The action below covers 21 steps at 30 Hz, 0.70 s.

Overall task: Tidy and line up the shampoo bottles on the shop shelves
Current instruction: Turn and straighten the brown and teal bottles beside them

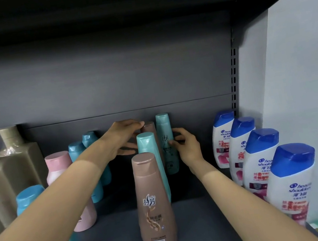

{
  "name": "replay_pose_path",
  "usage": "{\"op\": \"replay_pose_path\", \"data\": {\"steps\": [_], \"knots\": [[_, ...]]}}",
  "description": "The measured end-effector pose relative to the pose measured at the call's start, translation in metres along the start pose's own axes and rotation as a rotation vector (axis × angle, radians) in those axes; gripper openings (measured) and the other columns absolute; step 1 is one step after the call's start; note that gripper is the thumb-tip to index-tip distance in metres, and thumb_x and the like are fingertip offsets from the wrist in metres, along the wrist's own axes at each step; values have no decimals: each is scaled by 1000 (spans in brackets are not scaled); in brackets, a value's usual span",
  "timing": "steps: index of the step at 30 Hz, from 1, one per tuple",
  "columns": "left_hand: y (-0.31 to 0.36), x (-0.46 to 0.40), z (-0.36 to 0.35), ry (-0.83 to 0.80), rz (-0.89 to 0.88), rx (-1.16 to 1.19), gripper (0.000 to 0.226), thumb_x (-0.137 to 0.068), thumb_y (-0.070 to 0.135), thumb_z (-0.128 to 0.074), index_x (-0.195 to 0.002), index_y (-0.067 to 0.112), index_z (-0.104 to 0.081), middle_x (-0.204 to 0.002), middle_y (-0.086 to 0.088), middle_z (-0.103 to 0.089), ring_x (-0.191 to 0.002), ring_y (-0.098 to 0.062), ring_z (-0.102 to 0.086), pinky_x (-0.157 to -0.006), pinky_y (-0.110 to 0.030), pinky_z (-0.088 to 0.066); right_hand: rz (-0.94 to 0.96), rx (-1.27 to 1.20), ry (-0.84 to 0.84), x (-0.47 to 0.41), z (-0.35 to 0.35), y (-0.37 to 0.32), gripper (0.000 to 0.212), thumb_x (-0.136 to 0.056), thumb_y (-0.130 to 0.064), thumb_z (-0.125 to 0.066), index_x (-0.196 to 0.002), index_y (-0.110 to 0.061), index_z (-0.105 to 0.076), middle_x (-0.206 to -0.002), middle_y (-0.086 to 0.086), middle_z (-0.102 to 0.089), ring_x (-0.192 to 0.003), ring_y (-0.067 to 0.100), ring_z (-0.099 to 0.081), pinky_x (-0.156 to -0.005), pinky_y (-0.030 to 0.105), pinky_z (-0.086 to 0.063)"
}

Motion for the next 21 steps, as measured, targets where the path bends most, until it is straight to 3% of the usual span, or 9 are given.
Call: {"op": "replay_pose_path", "data": {"steps": [3, 9, 13, 21], "knots": [[1, 2, 0, 8, 8, 0, 19, -91, 37, -55, -103, 24, -63, -96, -1, -63, -76, -22, -62, -67, -28, -52, -27, -2, -3, 5, 3, 6, 34, -88, -6, -61, -121, -13, -58, -107, 11, -61, -94, 17, -55, -84, 29, -48], [2, 3, 0, 11, 9, -11, 17, -91, 36, -56, -95, 21, -63, -95, -2, -62, -79, -24, -62, -74, -30, -52, -29, -44, -1, 9, 1, 8, 30, -87, 0, -59, -116, -9, -60, -104, 9, -60, -93, 16, -56, -78, 22, -46], [2, 2, -1, 8, 9, 2, 20, -91, 36, -56, -102, 21, -63, -96, -2, -62, -77, -22, -62, -69, -28, -52, -23, -65, -20, 9, -7, 7, 29, -88, -1, -58, -116, -9, -59, -103, 4, -60, -91, 12, -56, -66, 10, -44], [1, 2, -1, 23, 6, 18, 23, -92, 37, -55, -107, 22, -63, -99, -4, -64, -78, -22, -63, -66, -27, -53, -36, -63, -23, 10, -19, 12, 27, -88, -2, -59, -114, -7, -60, -107, 7, -62, -91, 12, -57, -68, 11, -46]]}}
Point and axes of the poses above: each hand's wrist, its own x-axis away from the middle knuckle, its own z-axis out of the back of the hand, y = z × x, the point moved 7 cm from there along -x, towards the middle knuckle
